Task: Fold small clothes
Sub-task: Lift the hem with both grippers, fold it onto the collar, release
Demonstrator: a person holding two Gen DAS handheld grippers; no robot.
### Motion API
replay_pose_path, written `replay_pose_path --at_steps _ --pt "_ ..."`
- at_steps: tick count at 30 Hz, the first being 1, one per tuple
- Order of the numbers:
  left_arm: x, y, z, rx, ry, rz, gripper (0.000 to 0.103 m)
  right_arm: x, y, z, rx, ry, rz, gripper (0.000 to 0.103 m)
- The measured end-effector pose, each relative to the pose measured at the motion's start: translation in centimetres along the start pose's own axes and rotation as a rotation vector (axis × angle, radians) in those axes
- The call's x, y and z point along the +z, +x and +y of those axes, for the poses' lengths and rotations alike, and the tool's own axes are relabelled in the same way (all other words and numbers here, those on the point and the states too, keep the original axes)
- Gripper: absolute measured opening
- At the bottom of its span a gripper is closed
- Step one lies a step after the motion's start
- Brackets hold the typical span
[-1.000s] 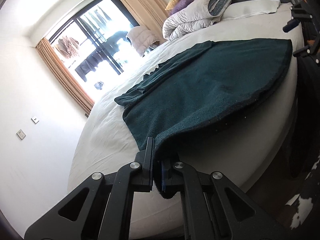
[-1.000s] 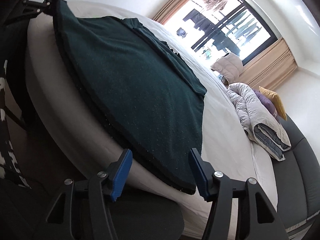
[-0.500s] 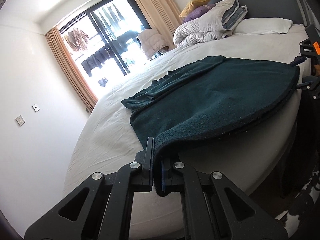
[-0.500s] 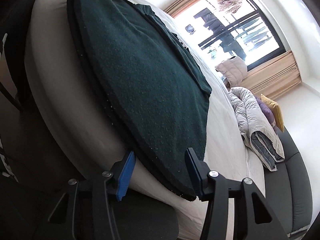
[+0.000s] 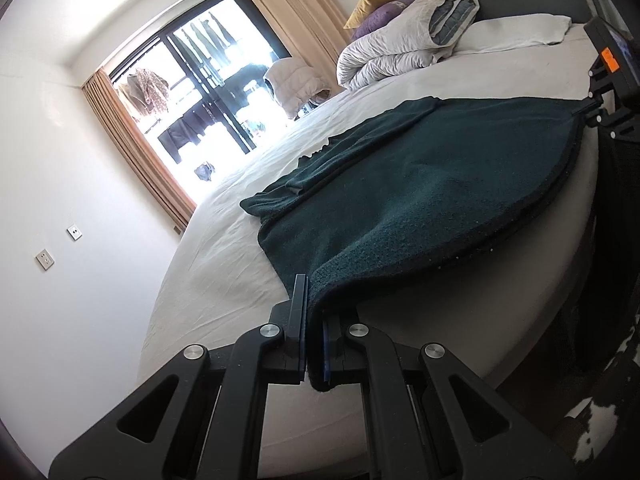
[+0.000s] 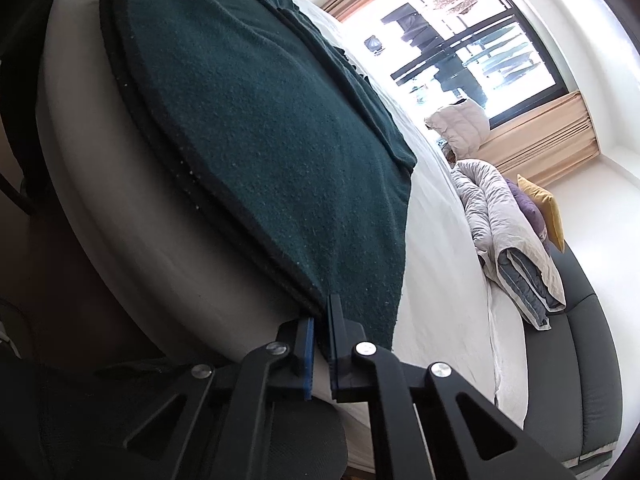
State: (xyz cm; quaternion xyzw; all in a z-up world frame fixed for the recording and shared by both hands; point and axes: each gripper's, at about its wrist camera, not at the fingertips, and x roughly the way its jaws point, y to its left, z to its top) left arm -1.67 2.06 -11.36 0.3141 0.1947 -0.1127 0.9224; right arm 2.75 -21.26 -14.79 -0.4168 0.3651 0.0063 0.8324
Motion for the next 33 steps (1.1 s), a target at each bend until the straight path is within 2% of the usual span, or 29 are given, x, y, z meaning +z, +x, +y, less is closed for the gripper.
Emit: replay_pose_path --at_steps 5,14,25,29,33 --pt "0.2 -0.2 0.4 0.006 -0.008 -0.009 0.004 0.9 -1.0 -2.0 -0.025 0.062 -0.043 0.004" --pt "2.6 -0.3 3.3 0.022 -0.120 -0.050 0.004 4.4 -1.4 -5.7 -0.105 0.111 -0.121 0.004" --pt "6.2 4.3 10.2 0.069 -0.274 -0.056 0.004 11.2 1.6 -10.9 -0.165 0.109 -0.188 0.004" --pt "8.4 6.5 12.4 0.082 -0.267 -0.063 0.004 14.3 3.3 -13.2 -0.207 0.100 -0.202 0.004" --pt "10.7 8.4 13.7 0.097 -0.206 -0.063 0.004 16.7 4.5 -16.6 -0.266 0.140 -0.203 0.003"
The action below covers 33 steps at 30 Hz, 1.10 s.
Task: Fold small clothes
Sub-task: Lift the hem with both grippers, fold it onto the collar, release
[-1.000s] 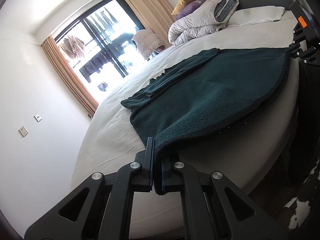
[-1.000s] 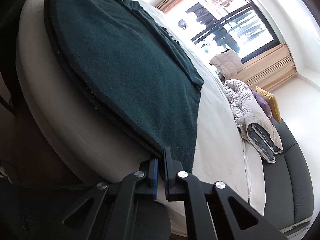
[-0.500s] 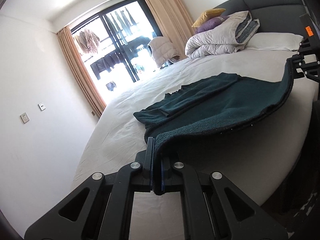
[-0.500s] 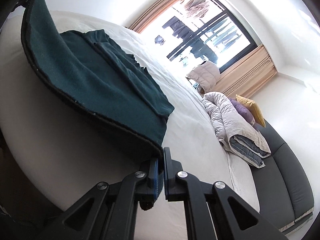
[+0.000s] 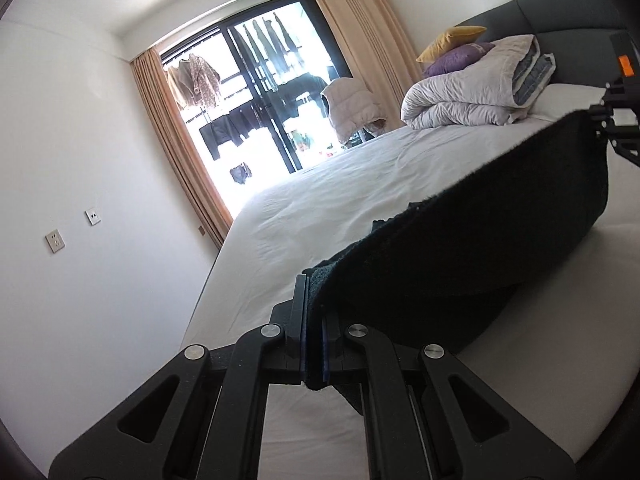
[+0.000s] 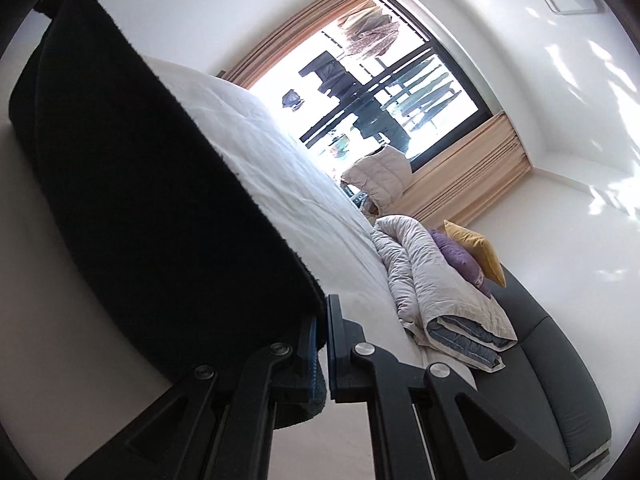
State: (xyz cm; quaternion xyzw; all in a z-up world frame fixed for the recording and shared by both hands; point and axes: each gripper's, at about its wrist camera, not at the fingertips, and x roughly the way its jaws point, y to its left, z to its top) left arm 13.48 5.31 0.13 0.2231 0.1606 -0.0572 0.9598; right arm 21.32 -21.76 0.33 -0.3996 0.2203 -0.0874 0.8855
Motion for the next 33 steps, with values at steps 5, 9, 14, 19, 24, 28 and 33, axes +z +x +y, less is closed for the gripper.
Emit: replay_pose_path --at_steps 5,9,14,19,24,28,33 --pt "1.4 1.5 1.2 -0.003 0.012 -0.015 0.003 1.9 2.6 -3.2 0.004 0.063 0.012 0.003" --pt "2.4 3.4 2.3 -0.028 -0.025 0.001 0.003 3.0 4.1 -2.7 0.000 0.024 0.010 0.003" --pt "4.0 7.3 4.1 -0.043 -0.032 0.041 0.003 4.0 7.6 -2.6 0.043 0.048 0.051 0.003" --pt "4.1 12.1 4.4 -0.066 -0.022 0.124 0.003 4.4 11.6 -1.1 0.096 0.043 0.109 0.003" --pt "3.6 18.7 5.8 -0.111 -0.071 0.222 0.003 4.7 16.9 0.6 0.180 0.039 0.184 0.003" --pt "2.9 24.3 6.4 -0.133 -0.088 0.308 0.003 4.8 21.3 2.2 0.254 0.055 0.244 0.003" --pt "1.7 30.6 6.6 -0.153 -0.092 0.391 0.003 5.3 26.5 3.7 0.327 0.080 0.311 0.003"
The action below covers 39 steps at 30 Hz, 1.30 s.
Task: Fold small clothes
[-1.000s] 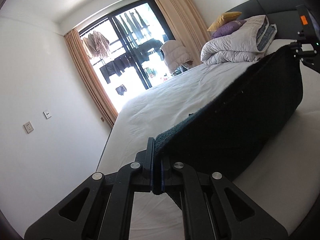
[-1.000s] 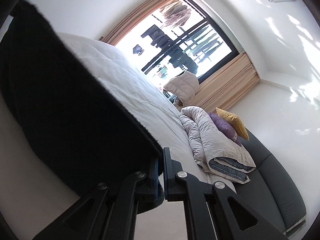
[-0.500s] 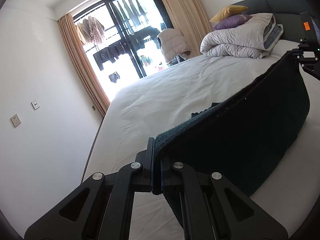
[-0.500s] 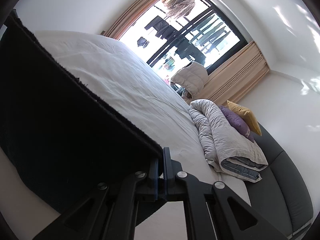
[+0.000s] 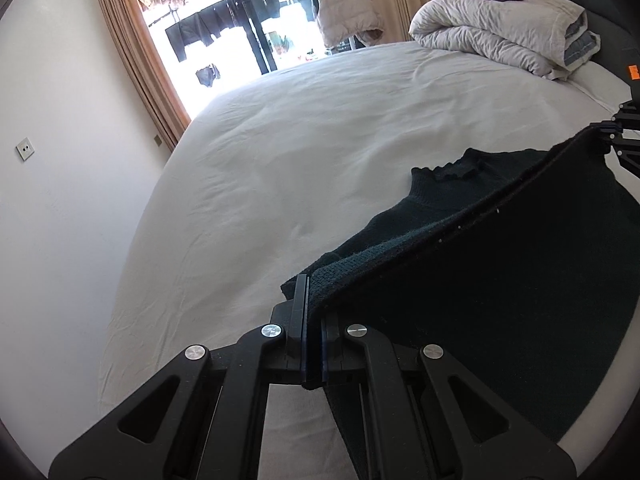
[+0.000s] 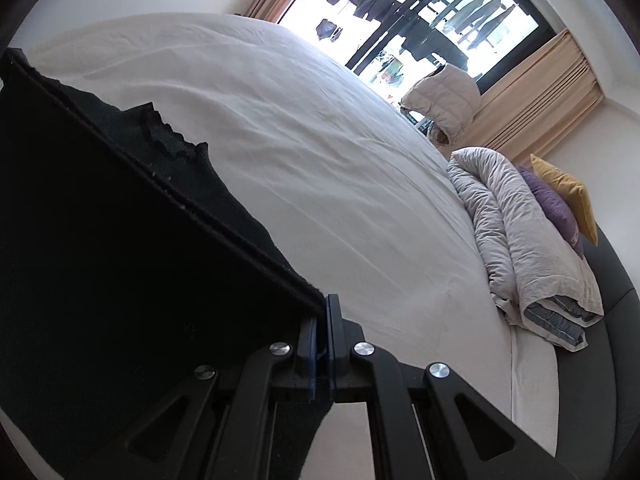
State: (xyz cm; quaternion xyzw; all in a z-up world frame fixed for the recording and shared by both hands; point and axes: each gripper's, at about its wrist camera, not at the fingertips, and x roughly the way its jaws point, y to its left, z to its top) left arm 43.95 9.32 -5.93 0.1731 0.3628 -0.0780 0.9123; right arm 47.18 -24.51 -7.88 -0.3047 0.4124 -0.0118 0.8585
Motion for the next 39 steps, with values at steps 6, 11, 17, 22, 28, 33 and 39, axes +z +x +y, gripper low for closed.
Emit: replay_pose_path --at_steps 6,11,17,22,28,33,39 --pt "1.0 5.1 -0.3 0.004 0.001 0.060 0.004 0.4 4.8 0.2 0.072 0.044 0.087 0.004" --pt "0.9 7.8 -1.1 0.002 0.005 0.096 0.009 0.3 7.1 -0.5 0.087 0.143 0.111 0.026" --pt "-0.3 7.6 0.1 0.088 -0.023 0.071 0.064 -0.5 6.0 -2.2 0.050 0.229 0.048 0.063" --pt "-0.9 6.3 3.9 0.183 -0.121 0.066 0.084 -2.3 4.4 -5.4 0.012 0.382 0.025 0.065" --pt "-2.6 1.9 3.8 0.122 -0.206 0.019 0.084 -7.1 0.2 -8.7 0.210 0.705 -0.079 0.067" --pt "-3.5 -3.3 -1.8 0.039 -0.148 -0.089 0.084 -8.8 -3.5 -5.0 0.486 0.686 -0.178 0.062" --pt "-4.8 0.3 -6.7 0.031 -0.095 0.051 0.084 -9.0 -3.4 0.2 0.584 0.590 -0.133 0.061"
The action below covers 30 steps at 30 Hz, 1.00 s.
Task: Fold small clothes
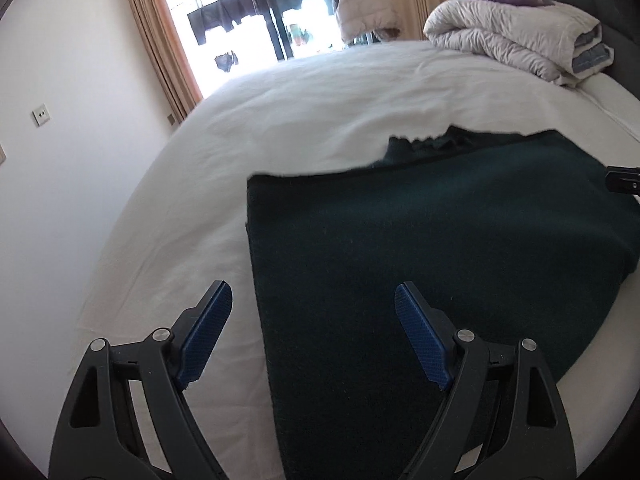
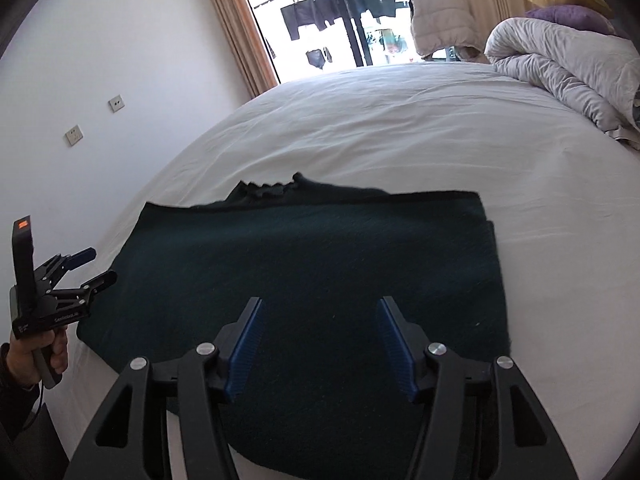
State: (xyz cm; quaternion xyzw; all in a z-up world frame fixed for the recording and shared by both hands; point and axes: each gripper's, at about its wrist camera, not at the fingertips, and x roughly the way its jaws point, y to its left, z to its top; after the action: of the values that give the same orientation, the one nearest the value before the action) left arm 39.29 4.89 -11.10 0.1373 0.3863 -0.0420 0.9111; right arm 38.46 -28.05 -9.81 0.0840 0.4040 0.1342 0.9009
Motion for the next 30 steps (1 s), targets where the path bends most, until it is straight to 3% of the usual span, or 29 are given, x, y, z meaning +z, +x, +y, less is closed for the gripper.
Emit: replay_pose_path --at_steps 2,4,7,11,20,25,30 --pt "-1.7 1.3 0.1 0.006 -0.002 0.073 0.084 -0.3 0.7 -1.2 -0.063 0.017 0.023 0.061" --pt "-2.6 1.8 0.8 -0.014 -0.036 0.077 0.084 -0.6 0.5 -3.5 -0.119 0.078 0.018 0.061" --pt "-3.0 1.7 1.6 -0.028 -0.062 0.083 0.085 -0.9 -1.2 -6.5 -0.106 0.190 -0.033 0.050" --pt "-3.0 1.9 1.6 -0.020 -0.056 0.077 0.085 -1.2 -3.9 -7.8 -0.170 0.248 -0.109 0.057" --pt "-3.2 0.3 2.4 -0.012 -0.073 0.079 0.085 -2.8 -6.2 -8.6 -0.129 0.315 -0.127 0.062" --pt "-3.6 -1.9 3.5 -0.001 -0.105 0.048 0.085 -3.7 -6.4 -8.8 -0.065 0.347 -0.121 0.063" --pt "-5.9 -3.9 6.5 -0.116 -0.274 0.016 0.085 -4.4 -6.8 -9.3 0.017 0.372 -0.122 0.064"
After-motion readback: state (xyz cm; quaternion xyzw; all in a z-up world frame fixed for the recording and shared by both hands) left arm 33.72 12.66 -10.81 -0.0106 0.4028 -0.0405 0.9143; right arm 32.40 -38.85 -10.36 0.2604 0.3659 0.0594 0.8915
